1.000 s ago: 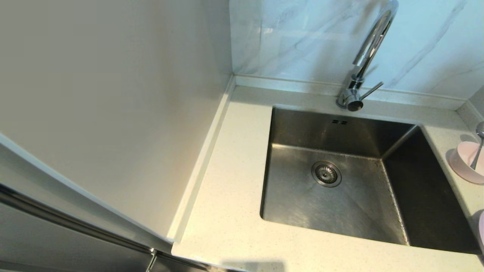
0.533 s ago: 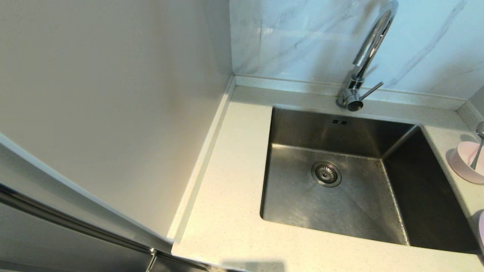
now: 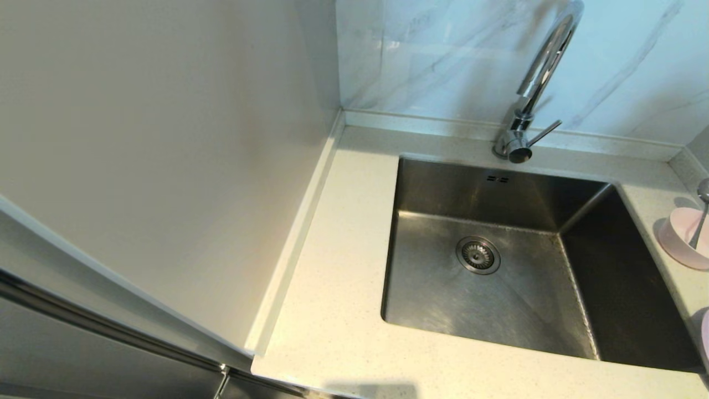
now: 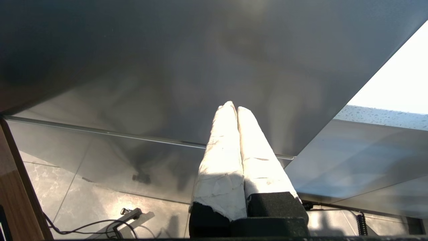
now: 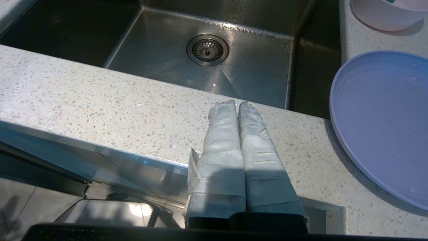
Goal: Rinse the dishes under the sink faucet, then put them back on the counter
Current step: Turn on the faucet
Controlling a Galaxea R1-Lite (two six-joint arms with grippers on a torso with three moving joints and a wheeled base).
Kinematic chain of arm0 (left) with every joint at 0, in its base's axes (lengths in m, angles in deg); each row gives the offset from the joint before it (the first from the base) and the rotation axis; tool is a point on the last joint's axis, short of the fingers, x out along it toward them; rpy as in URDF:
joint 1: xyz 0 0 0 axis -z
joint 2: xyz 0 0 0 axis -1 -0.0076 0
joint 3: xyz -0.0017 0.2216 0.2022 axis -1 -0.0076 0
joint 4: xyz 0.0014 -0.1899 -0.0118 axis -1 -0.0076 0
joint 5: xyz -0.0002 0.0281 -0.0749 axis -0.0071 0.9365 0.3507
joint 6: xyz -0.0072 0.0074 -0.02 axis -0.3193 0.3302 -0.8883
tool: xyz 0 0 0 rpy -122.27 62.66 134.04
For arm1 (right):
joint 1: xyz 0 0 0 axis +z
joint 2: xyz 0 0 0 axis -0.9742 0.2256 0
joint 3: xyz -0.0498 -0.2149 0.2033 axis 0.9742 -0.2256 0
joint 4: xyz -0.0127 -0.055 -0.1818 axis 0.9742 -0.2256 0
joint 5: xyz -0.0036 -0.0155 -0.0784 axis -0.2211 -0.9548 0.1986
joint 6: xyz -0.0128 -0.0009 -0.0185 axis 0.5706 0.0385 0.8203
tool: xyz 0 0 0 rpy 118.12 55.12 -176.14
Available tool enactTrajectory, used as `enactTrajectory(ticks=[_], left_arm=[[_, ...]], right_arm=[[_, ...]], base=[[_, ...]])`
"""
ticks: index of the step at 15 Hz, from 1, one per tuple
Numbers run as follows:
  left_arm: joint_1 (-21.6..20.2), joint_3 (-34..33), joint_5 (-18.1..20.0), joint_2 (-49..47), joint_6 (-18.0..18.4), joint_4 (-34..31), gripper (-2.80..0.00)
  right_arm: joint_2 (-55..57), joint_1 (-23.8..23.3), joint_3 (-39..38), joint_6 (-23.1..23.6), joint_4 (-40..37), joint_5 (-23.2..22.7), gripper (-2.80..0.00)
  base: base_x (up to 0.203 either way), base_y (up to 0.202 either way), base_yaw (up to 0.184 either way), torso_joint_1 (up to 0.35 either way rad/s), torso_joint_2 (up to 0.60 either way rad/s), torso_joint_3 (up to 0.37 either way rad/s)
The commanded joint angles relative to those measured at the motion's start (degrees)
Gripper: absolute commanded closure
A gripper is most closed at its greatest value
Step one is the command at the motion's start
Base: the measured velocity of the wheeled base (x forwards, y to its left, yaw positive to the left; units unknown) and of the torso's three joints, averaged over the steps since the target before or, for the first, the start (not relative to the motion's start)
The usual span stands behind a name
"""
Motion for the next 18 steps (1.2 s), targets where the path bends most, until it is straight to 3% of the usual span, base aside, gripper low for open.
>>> enactTrajectory(ticks=[1, 11, 18], left_arm=[[0.0, 0.0, -0.01, 0.0, 0.0, -0.02, 0.0], [0.0, 0.0, -0.01, 0.0, 0.0, -0.02, 0.0], [0.0, 0.0, -0.03, 0.0, 0.0, -0.02, 0.0]], right_arm=[[0.09, 0.04, -0.26, 0.03, 0.0, 0.0, 0.0], [0.37, 0.04, 0.71, 1.11, -0.04, -0.35, 0.0], [17.13, 0.9, 13.22, 2.16, -0.52, -0.36, 0.0]], base=[[0.0, 0.0, 0.0, 0.0, 0.0, 0.0], [0.0, 0.0, 0.0, 0.0, 0.0, 0.0], [0.0, 0.0, 0.0, 0.0, 0.0, 0.0]])
